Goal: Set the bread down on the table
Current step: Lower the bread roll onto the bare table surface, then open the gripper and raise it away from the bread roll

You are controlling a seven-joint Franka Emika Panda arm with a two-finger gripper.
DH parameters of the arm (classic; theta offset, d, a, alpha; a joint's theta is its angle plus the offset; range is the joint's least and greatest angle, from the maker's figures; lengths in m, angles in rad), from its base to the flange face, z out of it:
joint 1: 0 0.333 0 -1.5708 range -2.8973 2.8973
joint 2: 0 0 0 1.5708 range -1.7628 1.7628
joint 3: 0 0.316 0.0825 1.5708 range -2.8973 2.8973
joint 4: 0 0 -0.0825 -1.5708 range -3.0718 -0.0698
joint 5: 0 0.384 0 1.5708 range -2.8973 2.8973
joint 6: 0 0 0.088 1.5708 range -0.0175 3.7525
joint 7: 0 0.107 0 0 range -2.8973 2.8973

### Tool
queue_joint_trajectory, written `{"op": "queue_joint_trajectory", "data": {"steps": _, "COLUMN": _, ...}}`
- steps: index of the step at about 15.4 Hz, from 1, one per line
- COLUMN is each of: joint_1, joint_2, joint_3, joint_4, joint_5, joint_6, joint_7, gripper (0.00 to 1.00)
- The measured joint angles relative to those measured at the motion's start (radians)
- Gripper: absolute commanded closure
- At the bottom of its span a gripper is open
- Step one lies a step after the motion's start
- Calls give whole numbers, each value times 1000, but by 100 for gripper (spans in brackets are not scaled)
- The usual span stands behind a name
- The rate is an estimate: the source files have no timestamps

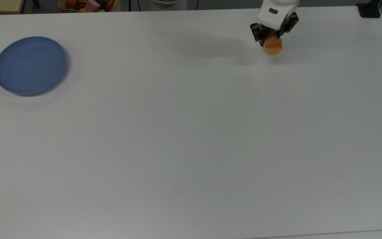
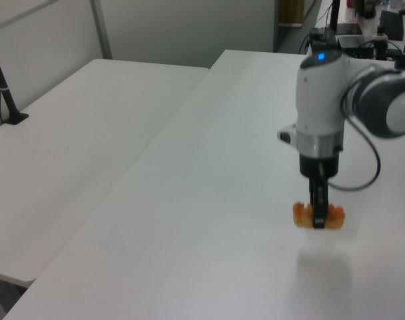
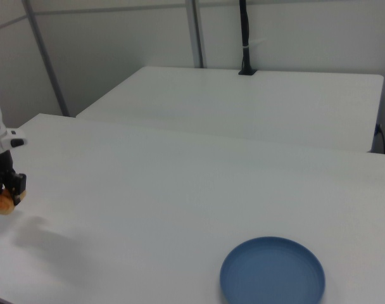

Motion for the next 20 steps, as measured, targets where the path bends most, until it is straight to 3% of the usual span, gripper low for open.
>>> {"op": "queue_joint_trajectory", "data": {"steps": 8, "joint_1": 40, "joint_2": 90, "joint_3": 14, "joint_4": -36, "joint_5": -66, "joint_6": 122, "joint_7": 142, "gripper": 49}}
{"op": "queue_joint_trajectory", "data": {"steps": 9, "joint_1": 42, "joint_2": 99, "joint_3": 16, "joint_4": -36, "joint_5": -81, "joint_6": 127, "joint_7": 157, "gripper": 41}}
{"op": "queue_joint_trajectory", "data": {"steps": 12, "joint_1": 51, "joint_2": 121, "joint_3": 18, "joint_4": -36, "joint_5": -119, "joint_6": 141, "joint_7": 210, "gripper": 0}}
{"op": "queue_joint_trajectory", "data": {"steps": 17, "joint_1": 49, "joint_2": 118, "joint_3": 18, "joint_4": -21, "joint_5": -121, "joint_6": 125, "joint_7": 229, "gripper": 0}}
{"op": "queue_joint_trajectory", "data": {"steps": 20, "joint_1": 25, "joint_2": 77, "joint_3": 18, "joint_4": 49, "joint_5": -123, "joint_6": -30, "joint_7": 230, "gripper": 0}}
